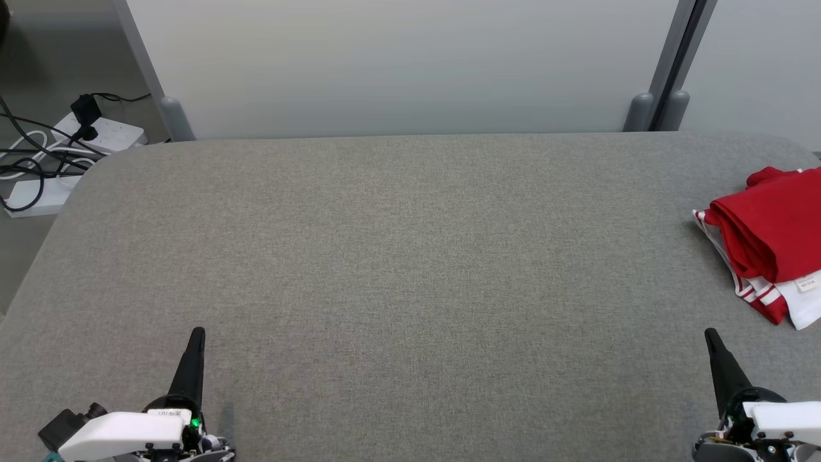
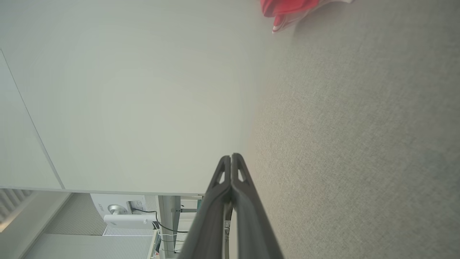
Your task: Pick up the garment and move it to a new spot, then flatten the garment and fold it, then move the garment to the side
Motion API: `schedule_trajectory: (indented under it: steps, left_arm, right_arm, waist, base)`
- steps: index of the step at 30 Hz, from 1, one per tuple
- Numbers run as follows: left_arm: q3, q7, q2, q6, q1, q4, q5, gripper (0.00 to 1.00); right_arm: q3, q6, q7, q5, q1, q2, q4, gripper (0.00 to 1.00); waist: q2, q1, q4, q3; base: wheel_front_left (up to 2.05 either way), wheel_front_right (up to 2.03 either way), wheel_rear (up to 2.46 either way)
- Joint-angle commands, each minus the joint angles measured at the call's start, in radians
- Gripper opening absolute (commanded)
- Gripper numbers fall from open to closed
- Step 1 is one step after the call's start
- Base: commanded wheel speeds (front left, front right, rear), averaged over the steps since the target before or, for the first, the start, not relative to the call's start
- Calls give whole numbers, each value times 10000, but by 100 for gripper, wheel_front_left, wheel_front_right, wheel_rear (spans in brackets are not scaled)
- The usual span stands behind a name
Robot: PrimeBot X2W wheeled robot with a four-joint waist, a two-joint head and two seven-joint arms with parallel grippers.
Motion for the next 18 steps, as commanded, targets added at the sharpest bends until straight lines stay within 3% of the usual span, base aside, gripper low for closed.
schedule_trajectory:
  steps: [1, 10, 18]
  left_arm:
    - [371, 93, 67, -104, -604, -222, -314, 0]
    - [519, 311, 69, -173, -742, -172, -1189, 0]
    - [519, 311, 69, -173, -741, -173, -1188, 0]
  right_arm:
    - [152, 43, 150, 360, -547, -116, -268, 0]
    - [77, 44, 367, 1222, -650, -110, -253, 0]
    - [78, 44, 366, 1222, -649, -110, -253, 0]
  waist:
    - [0, 0, -6, 13]
    - [0, -1, -36, 77]
    - [0, -1, -36, 77]
  base:
    - [0, 0, 0]
    - [0, 0, 0]
    - [0, 0, 0]
